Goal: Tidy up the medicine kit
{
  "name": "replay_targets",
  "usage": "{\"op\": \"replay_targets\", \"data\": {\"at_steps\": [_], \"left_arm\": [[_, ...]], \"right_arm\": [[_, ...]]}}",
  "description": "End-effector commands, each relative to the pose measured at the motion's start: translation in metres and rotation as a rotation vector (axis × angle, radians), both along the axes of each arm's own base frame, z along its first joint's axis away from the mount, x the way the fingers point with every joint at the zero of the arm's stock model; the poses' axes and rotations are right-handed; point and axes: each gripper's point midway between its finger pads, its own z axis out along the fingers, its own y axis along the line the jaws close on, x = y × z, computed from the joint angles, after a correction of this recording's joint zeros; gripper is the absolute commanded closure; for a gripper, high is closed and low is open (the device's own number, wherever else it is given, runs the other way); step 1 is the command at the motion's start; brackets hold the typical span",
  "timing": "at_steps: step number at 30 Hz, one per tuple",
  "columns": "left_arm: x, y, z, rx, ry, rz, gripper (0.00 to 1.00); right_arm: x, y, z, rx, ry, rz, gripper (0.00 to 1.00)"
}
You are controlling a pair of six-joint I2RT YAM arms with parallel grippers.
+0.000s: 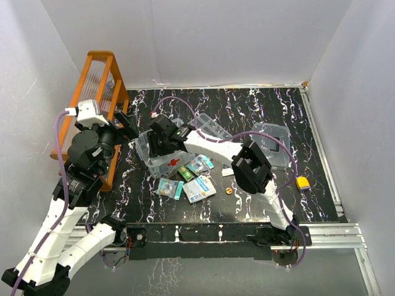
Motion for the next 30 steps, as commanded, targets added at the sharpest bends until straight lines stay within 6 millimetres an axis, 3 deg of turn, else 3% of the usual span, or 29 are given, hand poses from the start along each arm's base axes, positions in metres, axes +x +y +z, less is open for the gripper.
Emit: {"op": "replay_targets", "data": {"at_steps": [1, 15, 30], "left_arm": [[-0.008, 0.006, 0.026, -0.013, -0.068, 0.010, 0.06], [-0.004, 0.008, 0.022, 0.013, -0.061, 0.024, 0.05], [-0.001, 0.007, 0.021, 0.030, -0.055, 0.027, 0.04]], "right_arm": [[0.004, 0.018, 0.017, 0.046, -0.010, 0.002, 0.72], [-0.007, 0.013, -0.013, -0.010, 0.072, 0.017, 0.67], [-0.015, 0.020, -0.011, 0.022, 0.101, 0.046, 0.53]]}}
